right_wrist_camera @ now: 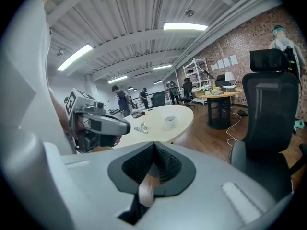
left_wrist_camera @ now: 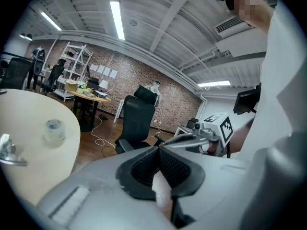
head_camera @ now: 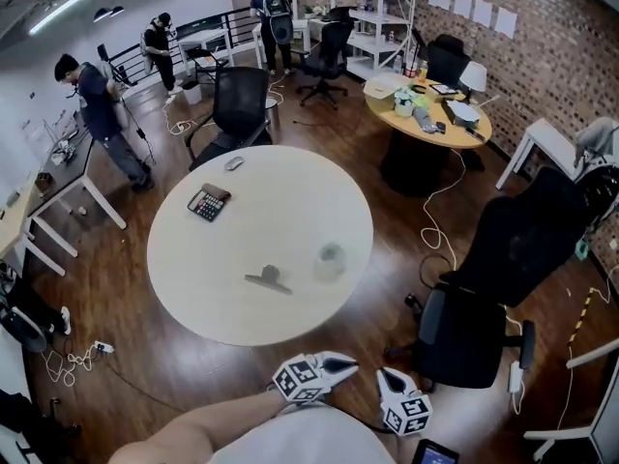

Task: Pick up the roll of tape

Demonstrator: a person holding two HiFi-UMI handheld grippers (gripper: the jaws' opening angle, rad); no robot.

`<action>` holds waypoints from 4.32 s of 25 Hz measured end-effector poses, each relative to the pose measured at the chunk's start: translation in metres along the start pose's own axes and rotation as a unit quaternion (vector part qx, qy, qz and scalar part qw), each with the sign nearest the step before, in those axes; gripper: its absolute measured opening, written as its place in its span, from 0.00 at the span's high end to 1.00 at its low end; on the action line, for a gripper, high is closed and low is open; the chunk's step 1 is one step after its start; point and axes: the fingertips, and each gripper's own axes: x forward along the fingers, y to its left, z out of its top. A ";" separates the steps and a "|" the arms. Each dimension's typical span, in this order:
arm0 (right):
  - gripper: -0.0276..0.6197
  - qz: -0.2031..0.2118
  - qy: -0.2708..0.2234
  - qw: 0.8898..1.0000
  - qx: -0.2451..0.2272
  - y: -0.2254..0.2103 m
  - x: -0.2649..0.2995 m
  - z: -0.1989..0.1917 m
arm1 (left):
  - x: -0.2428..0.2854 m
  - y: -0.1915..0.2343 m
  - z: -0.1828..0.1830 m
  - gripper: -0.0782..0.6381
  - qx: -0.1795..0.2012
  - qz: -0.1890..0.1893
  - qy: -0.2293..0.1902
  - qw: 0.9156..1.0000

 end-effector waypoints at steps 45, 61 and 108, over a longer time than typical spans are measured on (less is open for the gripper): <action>0.82 0.273 0.250 0.801 -0.471 -0.076 0.319 0.112 | -0.069 0.245 0.089 0.88 -0.125 0.300 -0.150 0.934; 0.64 0.307 0.340 0.552 -0.697 -0.093 0.391 0.061 | -0.118 0.254 0.080 0.88 -0.160 0.427 -0.201 0.867; 0.79 0.407 0.306 0.766 -0.392 -0.059 0.322 0.088 | -0.069 0.230 0.069 0.88 -0.187 0.400 -0.158 0.883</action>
